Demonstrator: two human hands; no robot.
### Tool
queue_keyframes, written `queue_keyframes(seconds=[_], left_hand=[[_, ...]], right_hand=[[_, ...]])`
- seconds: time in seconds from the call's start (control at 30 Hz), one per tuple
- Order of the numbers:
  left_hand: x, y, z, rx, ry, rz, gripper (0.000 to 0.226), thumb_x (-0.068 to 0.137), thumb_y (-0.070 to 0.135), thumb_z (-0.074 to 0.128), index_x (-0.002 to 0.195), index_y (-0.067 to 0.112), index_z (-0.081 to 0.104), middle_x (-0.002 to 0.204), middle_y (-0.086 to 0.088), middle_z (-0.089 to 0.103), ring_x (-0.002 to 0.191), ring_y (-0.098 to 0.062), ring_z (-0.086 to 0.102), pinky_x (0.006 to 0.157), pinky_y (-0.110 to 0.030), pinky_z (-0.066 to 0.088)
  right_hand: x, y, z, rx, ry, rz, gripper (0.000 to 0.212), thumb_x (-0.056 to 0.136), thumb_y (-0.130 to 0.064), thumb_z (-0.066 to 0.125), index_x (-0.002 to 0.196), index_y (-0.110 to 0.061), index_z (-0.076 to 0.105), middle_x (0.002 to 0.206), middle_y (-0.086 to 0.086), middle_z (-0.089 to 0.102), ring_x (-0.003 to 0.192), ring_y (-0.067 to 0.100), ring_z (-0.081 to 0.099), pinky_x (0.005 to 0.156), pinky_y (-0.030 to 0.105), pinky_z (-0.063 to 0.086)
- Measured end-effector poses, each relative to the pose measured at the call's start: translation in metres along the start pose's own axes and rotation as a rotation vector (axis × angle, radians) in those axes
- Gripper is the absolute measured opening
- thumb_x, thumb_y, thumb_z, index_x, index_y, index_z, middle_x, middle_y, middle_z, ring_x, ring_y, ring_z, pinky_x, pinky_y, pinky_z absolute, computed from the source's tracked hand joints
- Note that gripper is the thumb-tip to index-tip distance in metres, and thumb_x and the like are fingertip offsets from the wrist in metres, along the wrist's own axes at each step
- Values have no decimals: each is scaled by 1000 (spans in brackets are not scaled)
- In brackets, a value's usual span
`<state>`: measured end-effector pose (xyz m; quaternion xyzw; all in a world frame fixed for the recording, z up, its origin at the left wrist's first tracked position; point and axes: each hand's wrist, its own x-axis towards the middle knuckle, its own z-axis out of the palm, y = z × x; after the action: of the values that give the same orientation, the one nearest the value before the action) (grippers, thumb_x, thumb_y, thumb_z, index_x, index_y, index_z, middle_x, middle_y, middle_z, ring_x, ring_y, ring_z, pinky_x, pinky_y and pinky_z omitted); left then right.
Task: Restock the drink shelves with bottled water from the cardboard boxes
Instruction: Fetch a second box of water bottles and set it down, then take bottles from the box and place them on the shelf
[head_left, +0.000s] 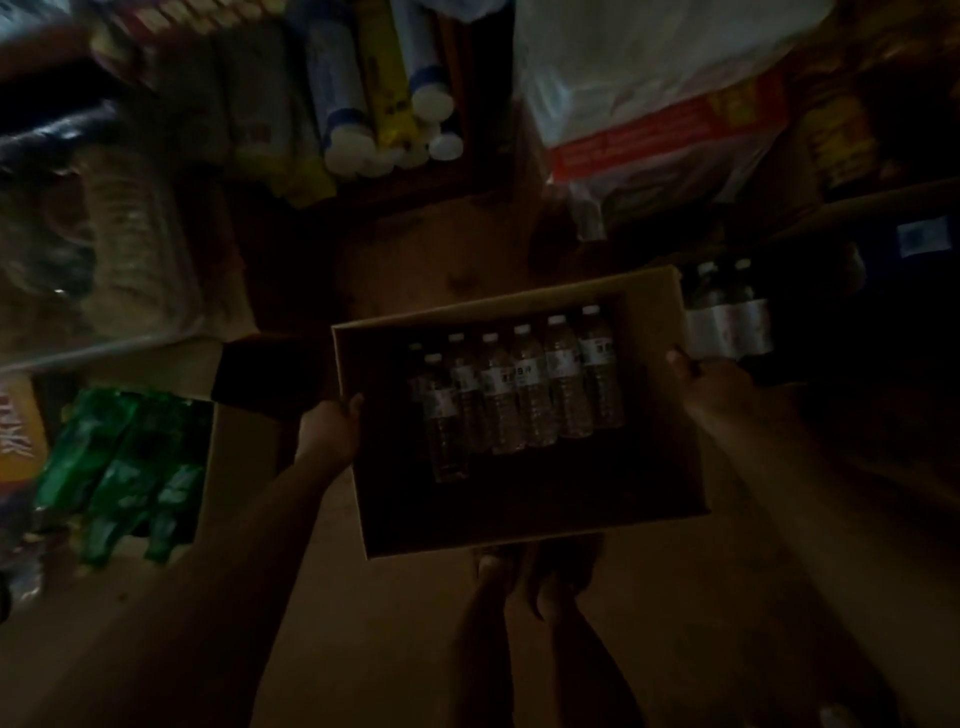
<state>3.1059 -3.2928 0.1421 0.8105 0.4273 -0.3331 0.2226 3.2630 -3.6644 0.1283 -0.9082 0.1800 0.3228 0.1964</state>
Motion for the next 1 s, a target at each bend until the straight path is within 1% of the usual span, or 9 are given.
queue_keyframes(seconds=[0.2,0.33,0.43,0.57,0.63,0.7,0.77,0.9,1.0], left_hand=[[50,9,34,-1,2,-14,52,102,36,34,107,-8,61,108,-30,62,101,-42,59,71,-33,38],[70,21,48,-7,5,-10,51,101,34,35,106,-9,61,107,-30,63,100,-42,60,70,-33,39],[83,27,48,-32,32,-19,49,101,36,36,112,-5,60,110,-29,62,102,-43,59,70,-34,39],[72,30,45,-135,29,-65,47,100,36,41,120,-2,58,113,-27,61,104,-42,58,74,-37,43],[57,34,47,-244,36,-79,45,98,37,46,126,3,56,116,-24,61,104,-40,59,71,-35,43],[46,36,52,-300,28,-53,46,96,40,48,129,8,54,116,-20,62,102,-36,60,67,-33,43],[33,42,53,-312,38,-20,45,97,39,48,130,9,52,116,-18,62,100,-35,61,67,-33,43],[1,67,50,-311,124,-10,48,96,34,51,135,5,46,126,-23,57,109,-42,57,88,-46,49],[-34,111,49,-391,197,42,45,96,24,52,135,2,46,132,-22,53,119,-40,52,94,-42,42]], right_hand=[[56,-6,25,44,6,-9,59,97,-43,47,98,13,64,104,33,63,99,43,59,75,35,39],[77,1,37,83,4,8,58,97,-43,47,108,11,63,111,31,61,106,42,57,89,39,43],[84,0,39,45,20,-22,54,99,-40,45,105,11,63,108,30,62,104,41,57,81,34,39],[78,0,34,34,-22,-38,48,101,-34,44,112,9,62,113,28,61,105,41,57,79,34,41],[68,2,33,90,-65,-31,46,99,-36,48,121,3,59,119,22,61,109,38,56,76,29,39],[55,4,31,189,-106,-41,46,95,-36,55,128,-3,56,123,16,59,113,34,56,81,29,42],[43,7,26,268,-107,-51,41,93,-30,62,123,-4,58,120,14,61,113,33,58,86,31,45],[31,19,5,366,-91,-35,43,88,-19,68,123,3,56,122,20,61,114,32,58,91,34,45],[28,31,-19,427,-102,-12,45,89,-19,67,126,3,54,123,18,60,115,32,57,85,28,45]])
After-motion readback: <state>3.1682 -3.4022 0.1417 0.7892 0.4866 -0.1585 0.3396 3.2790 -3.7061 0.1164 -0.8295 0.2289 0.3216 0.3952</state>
